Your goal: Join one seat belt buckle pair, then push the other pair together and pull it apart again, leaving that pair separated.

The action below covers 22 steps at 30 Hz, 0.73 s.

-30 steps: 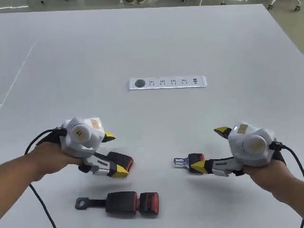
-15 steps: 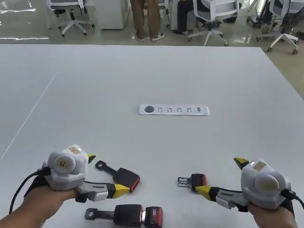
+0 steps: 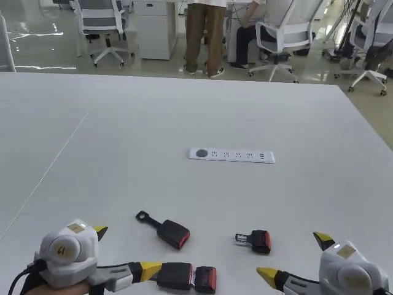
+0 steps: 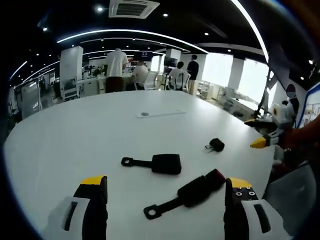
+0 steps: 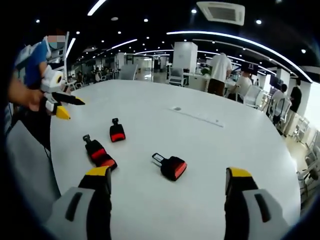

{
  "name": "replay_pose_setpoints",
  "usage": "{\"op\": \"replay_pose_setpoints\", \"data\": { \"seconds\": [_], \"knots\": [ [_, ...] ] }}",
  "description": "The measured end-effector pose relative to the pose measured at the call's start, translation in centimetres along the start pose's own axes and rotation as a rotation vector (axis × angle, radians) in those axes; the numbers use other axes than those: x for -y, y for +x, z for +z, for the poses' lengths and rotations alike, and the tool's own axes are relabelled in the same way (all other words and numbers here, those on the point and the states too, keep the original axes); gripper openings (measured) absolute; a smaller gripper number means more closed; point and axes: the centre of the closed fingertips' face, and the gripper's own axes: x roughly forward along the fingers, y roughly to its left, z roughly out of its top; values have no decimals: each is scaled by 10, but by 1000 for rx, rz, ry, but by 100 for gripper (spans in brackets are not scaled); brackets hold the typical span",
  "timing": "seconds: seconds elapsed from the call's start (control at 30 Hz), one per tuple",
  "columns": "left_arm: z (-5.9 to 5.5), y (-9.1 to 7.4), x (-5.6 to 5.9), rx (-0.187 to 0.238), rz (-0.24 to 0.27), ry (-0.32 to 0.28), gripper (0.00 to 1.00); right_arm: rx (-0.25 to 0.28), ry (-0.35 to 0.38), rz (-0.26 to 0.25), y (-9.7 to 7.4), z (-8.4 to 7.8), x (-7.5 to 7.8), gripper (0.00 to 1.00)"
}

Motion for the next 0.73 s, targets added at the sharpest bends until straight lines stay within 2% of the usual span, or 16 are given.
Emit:
{"op": "replay_pose_setpoints", "data": {
  "seconds": [0.13, 0.2, 0.33, 0.47, 0.57, 0.73],
  "knots": [
    [-8, -16, 2, 0, 2, -5, 100, 10, 23, -17, -14, -4, -6, 96],
    [-13, -23, -1, -1, 13, -8, 99, 14, 27, -18, -20, -9, -10, 96],
    [-22, -33, -2, 5, 20, -28, 99, -6, 33, -24, -30, -22, -18, 96],
    [-29, -41, 4, 1, 15, -48, 98, -3, 47, -35, -40, -27, -20, 96],
    [-33, -45, 6, -5, 19, -47, 98, 0, 49, -37, -46, -28, -22, 96],
    [-32, -50, 4, 7, 20, -61, 97, 1, 54, -49, -51, -30, -18, 96]
  ]
}}
